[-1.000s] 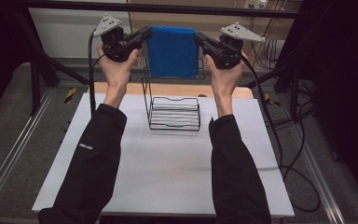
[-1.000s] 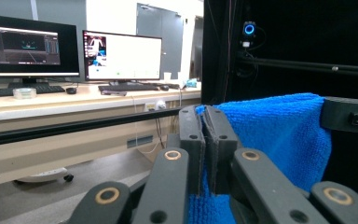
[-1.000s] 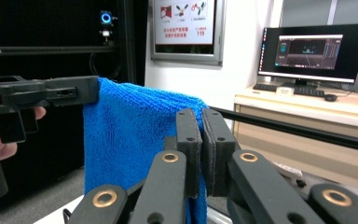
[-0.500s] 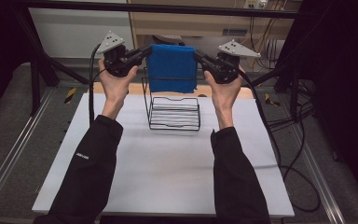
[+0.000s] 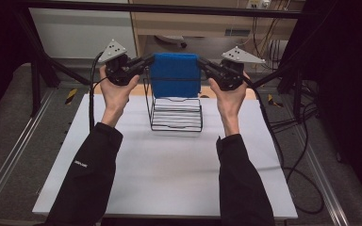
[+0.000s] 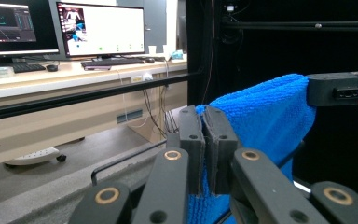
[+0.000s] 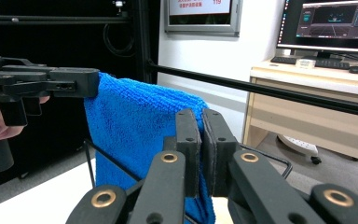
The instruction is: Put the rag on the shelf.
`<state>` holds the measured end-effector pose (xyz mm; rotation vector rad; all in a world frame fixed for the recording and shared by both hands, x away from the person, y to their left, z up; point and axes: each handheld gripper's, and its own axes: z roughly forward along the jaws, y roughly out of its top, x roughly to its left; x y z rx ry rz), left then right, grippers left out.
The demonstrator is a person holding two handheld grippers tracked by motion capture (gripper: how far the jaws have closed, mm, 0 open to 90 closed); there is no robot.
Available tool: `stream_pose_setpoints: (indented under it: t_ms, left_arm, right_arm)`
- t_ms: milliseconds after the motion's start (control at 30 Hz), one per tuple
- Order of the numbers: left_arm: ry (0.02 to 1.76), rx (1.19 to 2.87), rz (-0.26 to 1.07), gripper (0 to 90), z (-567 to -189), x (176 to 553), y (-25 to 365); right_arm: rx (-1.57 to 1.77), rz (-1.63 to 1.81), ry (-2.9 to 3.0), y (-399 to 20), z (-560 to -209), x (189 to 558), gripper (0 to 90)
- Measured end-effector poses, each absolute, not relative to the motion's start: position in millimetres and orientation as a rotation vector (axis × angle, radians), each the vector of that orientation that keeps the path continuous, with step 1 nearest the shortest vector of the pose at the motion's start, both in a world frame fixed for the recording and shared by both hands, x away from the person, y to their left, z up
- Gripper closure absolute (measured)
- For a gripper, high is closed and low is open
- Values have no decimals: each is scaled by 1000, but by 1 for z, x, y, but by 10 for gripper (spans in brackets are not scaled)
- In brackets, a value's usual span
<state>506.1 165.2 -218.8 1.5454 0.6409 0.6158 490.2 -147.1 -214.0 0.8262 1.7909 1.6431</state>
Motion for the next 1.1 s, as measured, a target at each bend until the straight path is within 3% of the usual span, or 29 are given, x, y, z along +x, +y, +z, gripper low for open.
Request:
stream_pose_setpoints:
  t_ms: [900,1100]
  left_arm:
    - [649,1679,592,851,-235,479,165]
    - [673,1714,571,802,-230,475,169]
  right_arm:
    - [781,1572,1933,-151,-229,473,864]
    - [777,1559,1962,-152,-230,472,862]
